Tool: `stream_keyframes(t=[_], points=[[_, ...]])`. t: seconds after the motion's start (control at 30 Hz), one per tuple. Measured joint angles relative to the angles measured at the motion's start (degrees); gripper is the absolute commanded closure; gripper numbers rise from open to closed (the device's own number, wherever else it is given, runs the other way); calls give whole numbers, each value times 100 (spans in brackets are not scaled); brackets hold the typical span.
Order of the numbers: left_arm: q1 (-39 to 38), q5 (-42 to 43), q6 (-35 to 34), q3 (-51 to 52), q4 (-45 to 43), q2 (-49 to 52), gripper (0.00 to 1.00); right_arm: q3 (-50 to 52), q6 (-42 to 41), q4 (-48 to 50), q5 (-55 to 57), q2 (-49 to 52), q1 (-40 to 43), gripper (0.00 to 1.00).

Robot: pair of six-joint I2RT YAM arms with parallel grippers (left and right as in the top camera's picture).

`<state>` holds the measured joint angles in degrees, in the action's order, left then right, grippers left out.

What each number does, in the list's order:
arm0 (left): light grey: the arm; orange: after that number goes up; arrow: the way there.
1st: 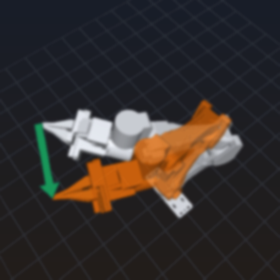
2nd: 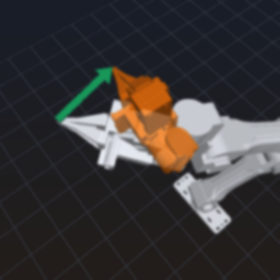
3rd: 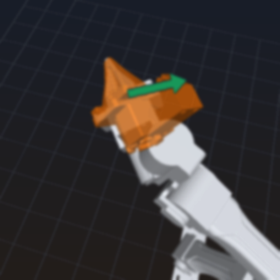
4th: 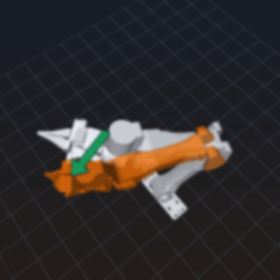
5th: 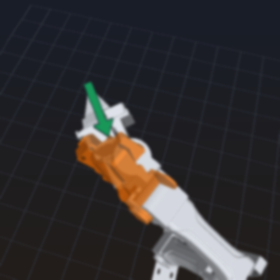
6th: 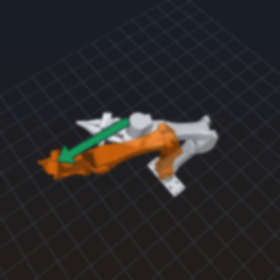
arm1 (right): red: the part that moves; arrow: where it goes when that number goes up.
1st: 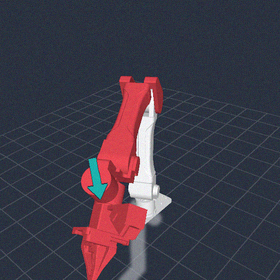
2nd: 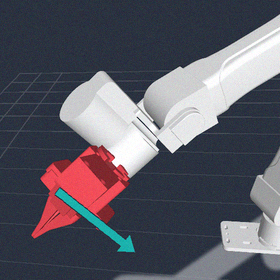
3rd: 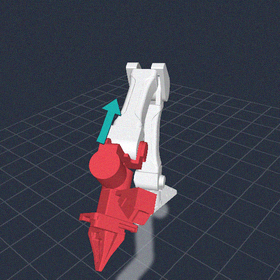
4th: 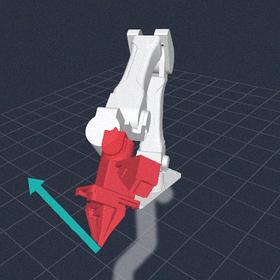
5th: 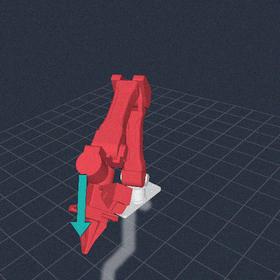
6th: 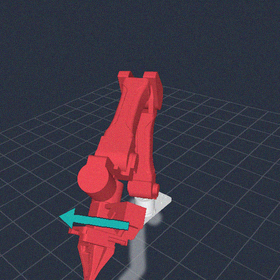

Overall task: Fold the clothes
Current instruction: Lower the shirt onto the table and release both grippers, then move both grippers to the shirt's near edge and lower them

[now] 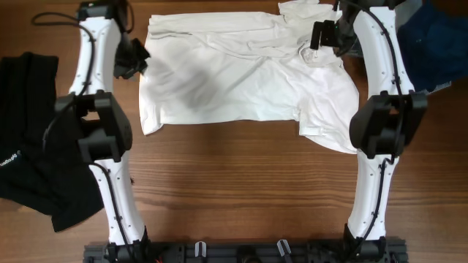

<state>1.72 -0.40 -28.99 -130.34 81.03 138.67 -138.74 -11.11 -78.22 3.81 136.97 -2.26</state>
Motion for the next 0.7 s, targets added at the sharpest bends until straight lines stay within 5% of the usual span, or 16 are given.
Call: stream_keyframes(t=[0.23,0.43,0.53,0.7], points=[[-861,-146,0,92,382,-170,75,1110,-341,-197,138,-1733,-22,0],[-949,-142,-76,922,391,-280,76,4793,-514,1526,-131,-2090,-164,0],[-960,-118,-127,1788,-173,-411,74,5816,-533,1969,-240,-2120,-223,0],[-1045,-17,-243,3467,-1222,-1075,67,6083,-533,2028,-299,-2328,-221,0]])
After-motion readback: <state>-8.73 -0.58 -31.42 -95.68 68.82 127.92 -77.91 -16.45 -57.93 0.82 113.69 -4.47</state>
